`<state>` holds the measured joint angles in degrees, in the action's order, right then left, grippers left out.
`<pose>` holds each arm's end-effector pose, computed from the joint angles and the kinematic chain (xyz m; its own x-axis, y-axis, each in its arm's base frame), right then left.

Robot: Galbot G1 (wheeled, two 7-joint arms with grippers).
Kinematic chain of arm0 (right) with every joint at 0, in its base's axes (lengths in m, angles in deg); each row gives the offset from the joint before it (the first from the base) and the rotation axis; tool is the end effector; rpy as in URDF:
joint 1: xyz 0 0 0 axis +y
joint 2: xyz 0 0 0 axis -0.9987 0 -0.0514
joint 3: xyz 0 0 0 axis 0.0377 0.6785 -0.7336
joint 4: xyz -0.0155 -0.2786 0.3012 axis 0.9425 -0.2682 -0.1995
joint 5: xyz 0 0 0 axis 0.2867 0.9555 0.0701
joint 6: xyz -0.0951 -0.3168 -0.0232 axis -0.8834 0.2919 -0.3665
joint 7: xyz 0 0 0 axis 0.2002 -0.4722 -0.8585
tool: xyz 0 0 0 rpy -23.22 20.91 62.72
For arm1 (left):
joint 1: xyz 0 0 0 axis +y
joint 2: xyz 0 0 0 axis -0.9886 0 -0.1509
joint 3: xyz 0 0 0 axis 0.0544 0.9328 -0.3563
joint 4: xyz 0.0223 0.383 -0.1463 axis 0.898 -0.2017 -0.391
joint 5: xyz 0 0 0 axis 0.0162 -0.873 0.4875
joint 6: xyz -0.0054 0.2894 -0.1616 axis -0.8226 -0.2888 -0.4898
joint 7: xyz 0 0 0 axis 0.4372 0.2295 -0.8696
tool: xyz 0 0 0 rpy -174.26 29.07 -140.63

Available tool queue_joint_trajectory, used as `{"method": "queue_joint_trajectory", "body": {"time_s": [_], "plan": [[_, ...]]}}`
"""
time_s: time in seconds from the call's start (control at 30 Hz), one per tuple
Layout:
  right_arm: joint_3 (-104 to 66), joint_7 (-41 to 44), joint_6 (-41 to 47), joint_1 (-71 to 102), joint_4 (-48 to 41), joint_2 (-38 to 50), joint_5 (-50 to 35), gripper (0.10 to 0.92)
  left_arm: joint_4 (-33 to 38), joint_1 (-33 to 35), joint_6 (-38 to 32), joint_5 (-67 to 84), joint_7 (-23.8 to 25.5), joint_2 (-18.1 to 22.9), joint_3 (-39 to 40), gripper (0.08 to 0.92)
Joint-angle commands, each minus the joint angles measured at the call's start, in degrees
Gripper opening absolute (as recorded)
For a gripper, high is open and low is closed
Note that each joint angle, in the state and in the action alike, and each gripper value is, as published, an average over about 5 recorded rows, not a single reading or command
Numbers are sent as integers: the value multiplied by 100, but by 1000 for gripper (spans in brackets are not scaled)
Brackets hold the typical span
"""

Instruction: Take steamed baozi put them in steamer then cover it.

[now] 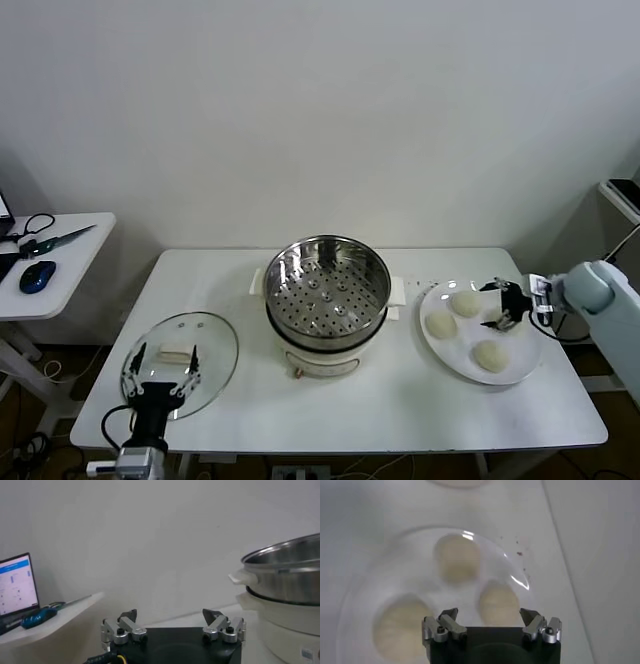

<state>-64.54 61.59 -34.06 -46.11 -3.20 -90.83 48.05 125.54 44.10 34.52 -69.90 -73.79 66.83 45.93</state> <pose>0.5394 -0.3274 -0.2402 -0.3423 -0.2157 0.9145 -0.9396 0.0814 -0.3325 0.0868 0.0612 -0.3826 -0.9863 -0.1443 0.0800 -0.1160 0.9512 0.2861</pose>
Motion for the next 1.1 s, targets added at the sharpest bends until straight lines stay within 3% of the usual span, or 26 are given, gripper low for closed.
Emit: {"method": "queue_joint_trajectory", "body": {"time_s": [0.03, 0.63, 1.1], "plan": [[1506, 454, -269, -1601, -1706, -864, 633, 823, -113, -33, 30, 0, -9, -16, -27, 823], [1191, 259, -451, -1417, -2810, -1981, 1205, 823, -359, -121, 41, 0, -19, -77, -92, 823], [928, 242, -594, -1408, -3210, -2225, 1673, 810, -479, -152, 21, -2, -22, -98, -84, 823]]}}
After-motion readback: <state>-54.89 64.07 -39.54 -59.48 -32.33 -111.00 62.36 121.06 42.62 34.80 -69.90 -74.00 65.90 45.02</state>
